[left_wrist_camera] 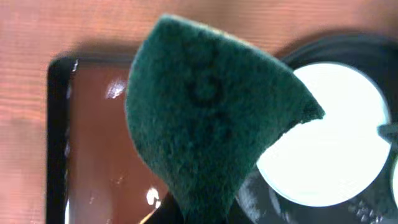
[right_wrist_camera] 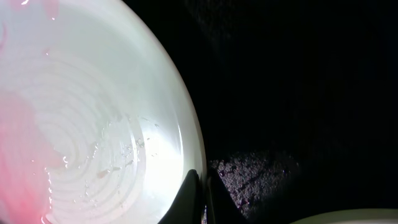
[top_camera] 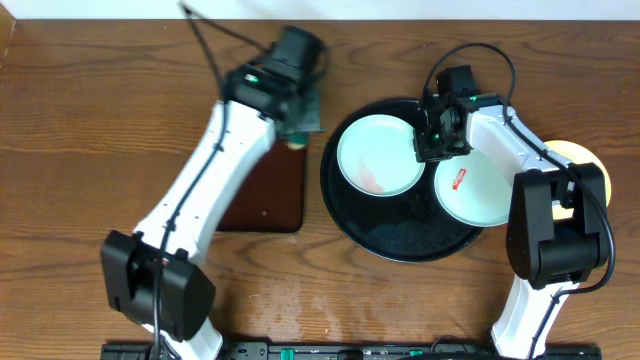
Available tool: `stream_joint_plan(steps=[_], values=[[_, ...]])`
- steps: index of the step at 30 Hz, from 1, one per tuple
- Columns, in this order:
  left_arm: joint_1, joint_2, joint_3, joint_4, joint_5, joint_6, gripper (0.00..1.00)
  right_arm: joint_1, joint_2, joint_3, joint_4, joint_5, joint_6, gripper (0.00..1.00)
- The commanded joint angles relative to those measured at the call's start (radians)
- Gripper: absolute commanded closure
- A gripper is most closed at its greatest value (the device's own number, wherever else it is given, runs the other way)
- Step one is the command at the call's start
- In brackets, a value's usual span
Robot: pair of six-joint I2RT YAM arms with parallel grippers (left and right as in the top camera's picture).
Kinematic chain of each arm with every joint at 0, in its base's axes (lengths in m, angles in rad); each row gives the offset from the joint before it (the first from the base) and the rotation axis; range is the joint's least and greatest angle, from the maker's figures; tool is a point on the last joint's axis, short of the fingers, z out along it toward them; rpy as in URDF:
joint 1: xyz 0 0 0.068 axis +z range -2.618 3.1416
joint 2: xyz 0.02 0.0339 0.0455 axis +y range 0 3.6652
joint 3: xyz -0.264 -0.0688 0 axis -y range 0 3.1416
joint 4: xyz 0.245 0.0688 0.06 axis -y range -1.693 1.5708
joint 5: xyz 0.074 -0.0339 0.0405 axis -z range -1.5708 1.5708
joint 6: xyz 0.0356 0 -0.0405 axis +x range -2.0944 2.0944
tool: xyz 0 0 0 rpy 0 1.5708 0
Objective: Clean dirty plates on tray and stack at the side
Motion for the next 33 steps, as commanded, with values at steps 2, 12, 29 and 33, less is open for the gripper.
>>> stream_joint_plan(steps=[2, 12, 29, 33], values=[[0.127, 0.010, 0.001, -0.091, 0.245, 0.019, 0.91, 0.003, -0.022, 0.003, 0.003, -0.002, -0.001, 0.99], [0.347, 0.010, 0.001, -0.224, 0.635, 0.215, 0.91, 0.003, -0.085, 0.008, 0.058, -0.015, -0.006, 0.99], [0.547, 0.010, 0.001, -0.228, 0.611, 0.258, 0.92, 0.003, -0.246, 0.008, 0.033, 0.041, -0.042, 0.99], [0.552, 0.010, 0.001, -0.224, 0.585, 0.257, 0.93, 0.004, -0.252, 0.008, 0.033, 0.041, -0.024, 0.99]])
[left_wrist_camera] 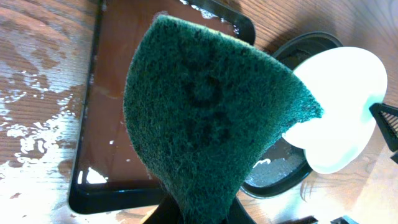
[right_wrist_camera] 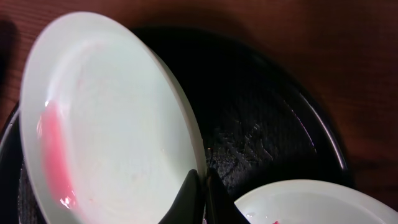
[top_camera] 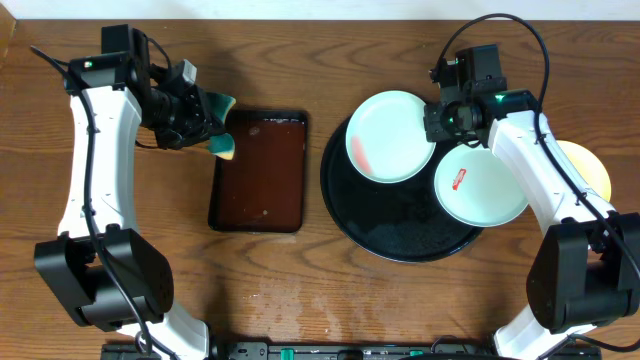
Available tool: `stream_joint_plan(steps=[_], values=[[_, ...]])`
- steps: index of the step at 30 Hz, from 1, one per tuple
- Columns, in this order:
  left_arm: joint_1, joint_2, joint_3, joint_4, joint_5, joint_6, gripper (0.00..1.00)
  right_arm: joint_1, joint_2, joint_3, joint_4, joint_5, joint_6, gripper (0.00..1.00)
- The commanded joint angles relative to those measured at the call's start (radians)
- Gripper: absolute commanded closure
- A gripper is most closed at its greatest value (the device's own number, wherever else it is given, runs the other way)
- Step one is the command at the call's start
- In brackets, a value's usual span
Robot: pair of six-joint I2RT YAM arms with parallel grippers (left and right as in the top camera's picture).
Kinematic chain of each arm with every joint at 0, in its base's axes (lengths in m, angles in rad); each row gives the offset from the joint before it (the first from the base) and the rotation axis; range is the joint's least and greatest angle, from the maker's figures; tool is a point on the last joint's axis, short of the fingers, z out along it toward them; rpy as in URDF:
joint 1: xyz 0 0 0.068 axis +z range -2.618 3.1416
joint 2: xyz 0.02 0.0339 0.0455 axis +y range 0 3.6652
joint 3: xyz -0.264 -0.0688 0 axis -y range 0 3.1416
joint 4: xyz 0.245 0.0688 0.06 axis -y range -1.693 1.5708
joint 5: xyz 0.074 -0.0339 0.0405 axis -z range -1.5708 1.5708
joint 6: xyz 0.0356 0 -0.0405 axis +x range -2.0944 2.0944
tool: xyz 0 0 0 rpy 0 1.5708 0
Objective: Clean dirty plates on tray and stack at the side
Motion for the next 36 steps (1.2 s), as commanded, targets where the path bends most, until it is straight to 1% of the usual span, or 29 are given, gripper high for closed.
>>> stream_joint_plan(steps=[1, 3, 9, 16, 18, 22, 26, 36], values=[[0.006, 0.002, 0.002, 0.008, -0.011, 0.021, 0.93, 0.004, -0.027, 0.008, 0.000, 0.006, 0.028, 0.99], [0.006, 0.002, 0.002, 0.017, -0.011, 0.020, 0.93, 0.004, -0.029, 0.008, 0.000, 0.039, 0.074, 0.99], [0.005, 0.002, 0.002, 0.018, -0.011, 0.016, 0.93, 0.004, -0.029, 0.008, -0.008, 0.050, 0.099, 0.99], [0.005, 0.002, 0.002, 0.015, -0.011, 0.016, 0.92, 0.008, -0.029, 0.008, -0.016, 0.050, 0.248, 0.99], [0.005, 0.002, 0.002, 0.015, -0.011, 0.016, 0.93, 0.017, -0.029, 0.008, -0.014, 0.049, 0.264, 0.99], [0.005, 0.002, 0.002, 0.014, -0.011, 0.015, 0.93, 0.056, -0.031, 0.009, -0.007, 0.047, 0.266, 0.99], [0.005, 0.002, 0.002, 0.015, -0.011, 0.013, 0.93, 0.106, -0.033, 0.013, 0.006, 0.047, 0.351, 0.99], [0.005, 0.002, 0.002, 0.012, -0.011, 0.013, 0.92, 0.275, -0.033, 0.016, 0.125, 0.048, 0.419, 0.99]])
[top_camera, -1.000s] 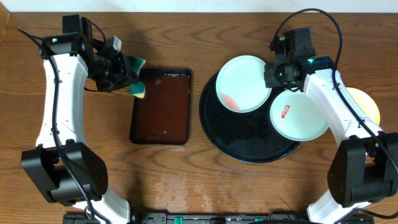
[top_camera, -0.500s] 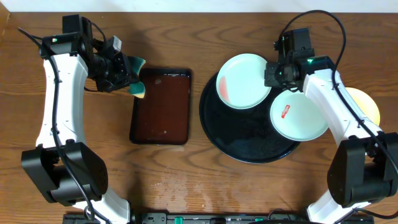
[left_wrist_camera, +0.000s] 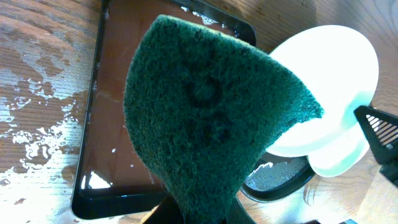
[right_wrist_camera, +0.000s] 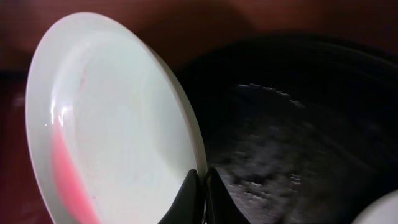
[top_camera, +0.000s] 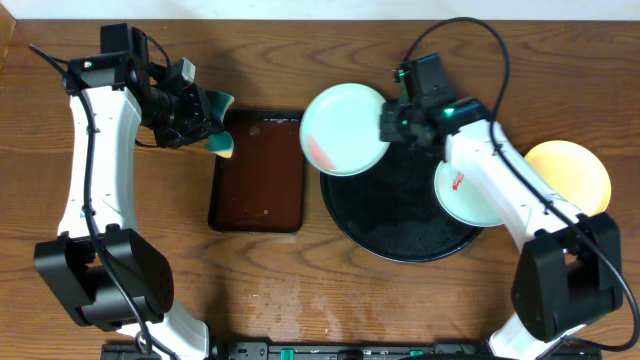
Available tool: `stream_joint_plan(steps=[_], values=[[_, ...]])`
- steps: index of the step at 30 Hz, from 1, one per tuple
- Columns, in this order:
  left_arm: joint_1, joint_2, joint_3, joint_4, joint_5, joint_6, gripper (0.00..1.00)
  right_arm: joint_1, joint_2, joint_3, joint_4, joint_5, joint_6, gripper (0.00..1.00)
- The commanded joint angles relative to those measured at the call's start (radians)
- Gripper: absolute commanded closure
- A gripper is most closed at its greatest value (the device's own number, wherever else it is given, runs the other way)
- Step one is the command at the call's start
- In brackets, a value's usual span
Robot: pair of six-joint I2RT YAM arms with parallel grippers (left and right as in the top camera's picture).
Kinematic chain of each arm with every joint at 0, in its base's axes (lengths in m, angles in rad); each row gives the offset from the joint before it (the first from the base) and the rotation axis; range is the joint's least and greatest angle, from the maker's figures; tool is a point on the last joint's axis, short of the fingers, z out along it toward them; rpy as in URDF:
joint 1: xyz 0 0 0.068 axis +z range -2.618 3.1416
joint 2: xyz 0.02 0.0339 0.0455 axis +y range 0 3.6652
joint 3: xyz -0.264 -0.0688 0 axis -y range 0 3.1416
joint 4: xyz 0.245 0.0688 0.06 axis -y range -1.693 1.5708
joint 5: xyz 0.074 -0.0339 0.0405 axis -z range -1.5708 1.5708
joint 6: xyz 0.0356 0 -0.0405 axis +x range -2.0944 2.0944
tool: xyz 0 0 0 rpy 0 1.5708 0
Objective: Clean dirty plates on tray and stack at the side
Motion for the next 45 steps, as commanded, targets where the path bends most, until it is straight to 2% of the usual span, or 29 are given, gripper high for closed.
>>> stream_joint_plan(steps=[1, 6, 11, 16, 25, 35, 40, 45], values=[[0.004, 0.002, 0.002, -0.005, -0.005, 0.010, 0.92, 0.075, -0.033, 0.016, 0.041, 0.000, 0.045, 0.99], [0.005, 0.002, 0.002, -0.005, -0.013, 0.010, 0.92, 0.179, -0.032, 0.016, 0.084, 0.127, 0.029, 0.99], [0.010, 0.002, 0.002, -0.005, -0.124, 0.009, 0.92, 0.303, -0.031, 0.016, 0.132, 0.355, -0.057, 0.99], [0.043, 0.002, 0.002, -0.003, -0.229, -0.084, 0.93, 0.388, -0.016, 0.016, 0.208, 0.468, -0.177, 0.99], [0.081, 0.002, 0.002, -0.005, -0.231, -0.104, 0.92, 0.499, 0.018, 0.016, 0.454, 0.657, -0.572, 0.99], [0.081, 0.002, 0.002, -0.005, -0.232, -0.104, 0.92, 0.608, 0.018, 0.016, 0.753, 0.877, -1.101, 0.99], [0.081, 0.002, 0.002, -0.005, -0.232, -0.104, 0.92, 0.658, 0.018, 0.016, 0.835, 0.903, -1.263, 0.99], [0.081, 0.002, 0.002, -0.005, -0.232, -0.104, 0.92, 0.688, 0.018, 0.016, 0.868, 0.925, -1.325, 0.99]])
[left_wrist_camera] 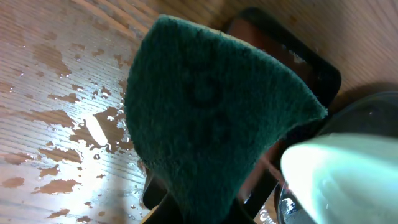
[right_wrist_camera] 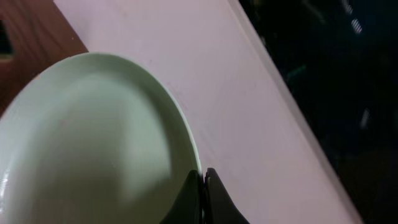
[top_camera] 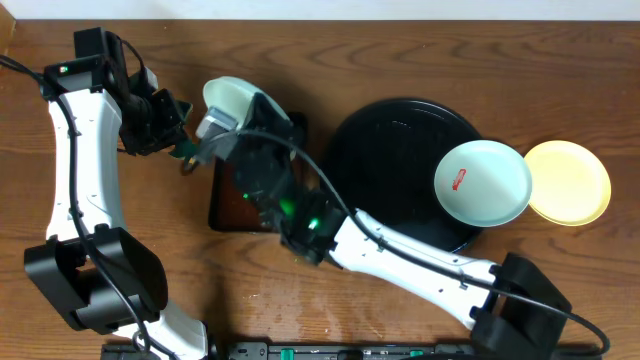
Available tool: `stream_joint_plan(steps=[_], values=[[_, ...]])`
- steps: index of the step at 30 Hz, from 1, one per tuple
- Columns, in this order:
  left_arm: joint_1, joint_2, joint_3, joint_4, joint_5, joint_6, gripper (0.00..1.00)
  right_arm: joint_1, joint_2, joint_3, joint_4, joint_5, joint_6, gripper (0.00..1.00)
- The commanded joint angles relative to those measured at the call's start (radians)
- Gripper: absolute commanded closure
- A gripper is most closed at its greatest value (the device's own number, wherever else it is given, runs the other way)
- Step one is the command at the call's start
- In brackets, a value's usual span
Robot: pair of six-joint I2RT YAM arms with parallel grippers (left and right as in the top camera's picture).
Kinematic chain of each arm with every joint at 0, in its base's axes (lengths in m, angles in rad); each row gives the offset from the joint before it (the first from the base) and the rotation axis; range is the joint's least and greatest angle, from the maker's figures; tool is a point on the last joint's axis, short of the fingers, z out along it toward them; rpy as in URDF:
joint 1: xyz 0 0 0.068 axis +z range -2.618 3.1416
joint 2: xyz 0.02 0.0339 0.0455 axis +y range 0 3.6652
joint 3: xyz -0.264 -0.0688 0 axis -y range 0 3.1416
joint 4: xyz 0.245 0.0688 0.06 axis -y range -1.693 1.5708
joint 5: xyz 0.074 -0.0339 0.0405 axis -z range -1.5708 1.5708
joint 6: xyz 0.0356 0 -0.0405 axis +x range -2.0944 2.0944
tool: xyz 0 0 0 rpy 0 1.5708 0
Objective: Clean dirty plates on tray and stack at the side
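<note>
My right gripper (top_camera: 246,113) is shut on the rim of a pale green plate (top_camera: 226,98), held tilted on edge over the far left corner of the brown tray (top_camera: 262,205). In the right wrist view the plate (right_wrist_camera: 93,137) fills the left side and the right gripper (right_wrist_camera: 204,186) pinches its edge. My left gripper (top_camera: 168,133) is shut on a dark green sponge (top_camera: 188,152), just left of the plate. That sponge (left_wrist_camera: 211,118) hides the left gripper (left_wrist_camera: 199,214) in the left wrist view, with the plate (left_wrist_camera: 348,180) at lower right. A second plate (top_camera: 483,182), marked red, lies on the black round tray (top_camera: 390,150).
A yellow plate (top_camera: 568,182) lies on the table right of the black tray. My right arm (top_camera: 400,250) stretches across the table's front and over the brown tray. Water spots (left_wrist_camera: 68,118) cover the wood left of the brown tray.
My right gripper has carried the plate from the black tray's left rim to the brown tray's far left corner, now tilted on edge. The left gripper with the sponge has shifted slightly left.
First the right gripper was shut on the rim of a pink-stained plate lying on the black tray, the sponge held near the brown tray's far end. Then the plate was lifted and the sponge was left of the brown tray. The plate then stood further left, now beside the sponge.
</note>
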Motion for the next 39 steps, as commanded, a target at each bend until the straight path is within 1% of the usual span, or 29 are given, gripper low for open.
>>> stream_joint_plan(steps=[1, 11, 13, 15, 16, 20, 21, 25, 27, 31, 33, 35, 39], values=[[0.000, 0.002, 0.002, -0.004, 0.000, -0.013, 0.93, 0.015, 0.003, 0.015, 0.008, 0.042, -0.088, 0.99], [0.000, 0.002, 0.002, -0.004, 0.001, -0.013, 0.92, 0.005, 0.004, 0.015, 0.001, 0.042, -0.101, 0.99], [0.000, 0.002, 0.002, -0.004, 0.001, -0.013, 0.92, -0.005, 0.004, 0.015, -0.018, 0.038, -0.068, 0.99], [0.000, 0.002, 0.002, -0.004, 0.001, -0.013, 0.92, -0.021, 0.004, 0.015, -0.057, 0.033, 0.027, 0.99], [0.000, 0.002, 0.002, -0.004, 0.001, -0.013, 0.92, -0.033, 0.004, 0.015, -0.088, 0.026, 0.097, 0.99], [0.000, 0.002, 0.002, -0.004, 0.001, -0.013, 0.92, -0.113, 0.004, 0.015, -0.245, -0.083, 0.422, 0.99], [0.000, 0.002, 0.002, -0.004, 0.001, -0.013, 0.92, -0.141, 0.004, 0.015, -0.284, -0.126, 0.512, 0.99], [0.000, 0.002, 0.002, -0.004, 0.001, -0.013, 0.92, -0.256, 0.004, 0.015, -0.393, -0.352, 0.783, 0.99], [-0.001, 0.002, 0.002, -0.004, 0.001, -0.013, 0.92, -0.328, -0.003, 0.015, -0.422, -0.525, 0.912, 0.99], [-0.001, 0.002, 0.001, -0.004, 0.001, -0.013, 0.92, -0.488, -0.026, 0.015, -0.420, -0.925, 1.091, 0.99], [-0.001, 0.002, 0.001, -0.004, 0.001, -0.013, 0.92, -0.576, -0.039, 0.015, -0.425, -1.046, 1.155, 0.99], [-0.001, 0.002, 0.000, -0.004, 0.001, -0.013, 0.92, -0.664, -0.051, 0.015, -0.458, -1.096, 1.180, 0.99], [-0.001, 0.002, -0.004, -0.004, 0.001, -0.013, 0.92, -0.846, -0.065, 0.015, -0.603, -1.096, 1.205, 0.99]])
